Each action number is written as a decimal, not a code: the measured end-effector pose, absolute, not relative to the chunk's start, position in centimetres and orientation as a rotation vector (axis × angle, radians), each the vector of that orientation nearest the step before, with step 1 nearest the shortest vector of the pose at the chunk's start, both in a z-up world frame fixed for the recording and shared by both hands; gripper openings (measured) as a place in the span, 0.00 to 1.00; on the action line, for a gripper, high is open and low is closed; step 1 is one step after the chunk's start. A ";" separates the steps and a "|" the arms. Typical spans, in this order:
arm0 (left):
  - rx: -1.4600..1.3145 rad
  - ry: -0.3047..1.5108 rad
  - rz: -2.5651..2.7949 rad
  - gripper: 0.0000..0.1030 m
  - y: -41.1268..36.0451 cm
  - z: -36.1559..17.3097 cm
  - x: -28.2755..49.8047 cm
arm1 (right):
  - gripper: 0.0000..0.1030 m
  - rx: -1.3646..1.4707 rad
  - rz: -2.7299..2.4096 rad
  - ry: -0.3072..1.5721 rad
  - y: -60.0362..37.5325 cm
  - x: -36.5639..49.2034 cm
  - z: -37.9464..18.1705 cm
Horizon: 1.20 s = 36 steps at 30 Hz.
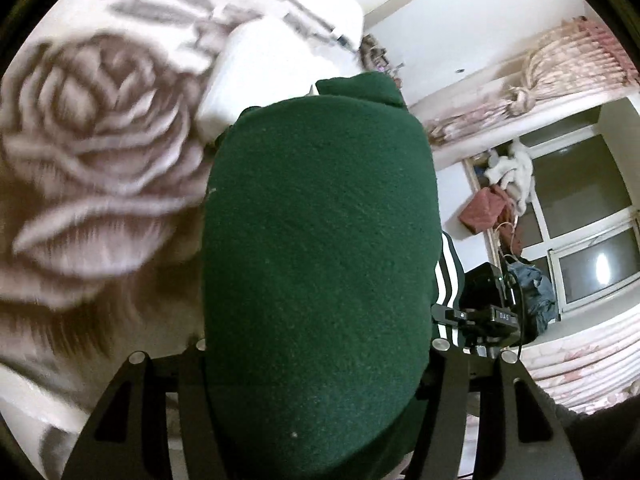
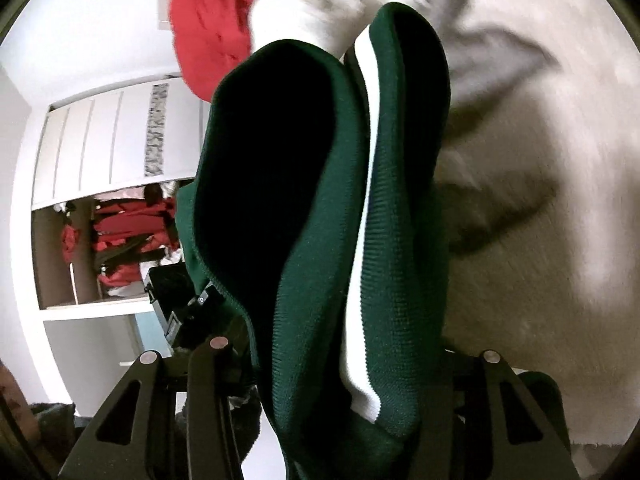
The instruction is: Fold large clothes
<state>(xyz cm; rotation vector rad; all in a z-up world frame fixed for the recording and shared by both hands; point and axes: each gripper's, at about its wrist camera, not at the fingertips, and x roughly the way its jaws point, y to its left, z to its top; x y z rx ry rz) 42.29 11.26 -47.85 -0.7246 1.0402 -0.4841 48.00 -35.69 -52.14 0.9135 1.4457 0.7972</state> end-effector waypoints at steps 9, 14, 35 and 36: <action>-0.735 0.929 -0.517 0.54 13.8 -40.0 55.0 | 0.48 0.837 0.822 1.306 -37.1 61.7 -40.3; -0.787 0.938 -0.514 0.54 16.1 -42.3 65.4 | 0.48 0.779 0.805 1.300 -34.6 73.9 -39.2; -0.724 1.131 -0.370 0.80 17.0 -51.8 74.7 | 0.59 0.498 0.490 1.416 -31.1 83.9 -48.5; -0.697 1.126 -0.355 0.80 16.7 -51.1 74.2 | 0.61 0.432 0.450 1.407 -30.5 83.3 -47.4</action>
